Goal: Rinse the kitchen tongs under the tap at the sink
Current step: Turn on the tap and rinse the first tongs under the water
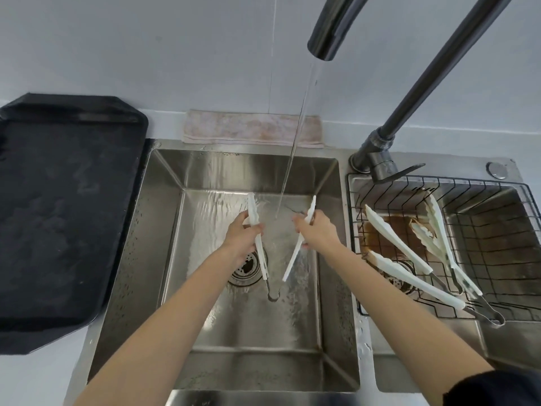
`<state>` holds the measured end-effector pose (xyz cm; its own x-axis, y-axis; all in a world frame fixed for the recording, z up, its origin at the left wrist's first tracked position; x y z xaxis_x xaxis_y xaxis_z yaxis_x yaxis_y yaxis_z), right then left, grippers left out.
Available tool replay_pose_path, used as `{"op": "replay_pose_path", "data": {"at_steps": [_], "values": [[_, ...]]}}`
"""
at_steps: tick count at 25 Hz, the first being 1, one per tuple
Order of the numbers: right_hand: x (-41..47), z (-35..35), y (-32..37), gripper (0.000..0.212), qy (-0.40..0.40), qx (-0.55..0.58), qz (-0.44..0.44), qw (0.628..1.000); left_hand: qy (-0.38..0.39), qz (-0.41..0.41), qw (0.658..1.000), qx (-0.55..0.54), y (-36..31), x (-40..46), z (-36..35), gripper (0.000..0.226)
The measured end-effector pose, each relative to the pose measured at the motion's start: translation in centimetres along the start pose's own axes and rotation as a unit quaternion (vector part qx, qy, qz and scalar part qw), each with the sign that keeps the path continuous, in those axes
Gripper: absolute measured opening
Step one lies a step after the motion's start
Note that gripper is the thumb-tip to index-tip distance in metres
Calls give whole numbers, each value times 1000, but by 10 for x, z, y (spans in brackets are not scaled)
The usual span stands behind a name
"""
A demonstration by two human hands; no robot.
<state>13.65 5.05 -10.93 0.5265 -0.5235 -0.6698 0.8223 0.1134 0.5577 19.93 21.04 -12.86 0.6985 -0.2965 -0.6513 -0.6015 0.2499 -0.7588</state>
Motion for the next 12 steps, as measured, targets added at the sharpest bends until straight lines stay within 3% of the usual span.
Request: {"op": "replay_pose_path", "data": {"at_steps": [5,12], "values": [[26,-24,-28,49,29,65,-67,995,-31,24,999,4,31,19,3,46],[50,-48,-53,41,55,70,-132,987,-59,46,997,30,55,35,4,43]]}}
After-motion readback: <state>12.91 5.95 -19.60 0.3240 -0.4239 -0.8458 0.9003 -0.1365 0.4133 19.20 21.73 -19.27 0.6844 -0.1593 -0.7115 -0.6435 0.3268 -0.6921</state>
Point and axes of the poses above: each hand's wrist, its own x-axis towards the middle knuckle, its own z-axis out of the back of the hand, y = z × x, the point moved 7 cm from there along x, towards the middle knuckle, and after that the axes turned 6 degrees about -z, right-handed, at the moved point
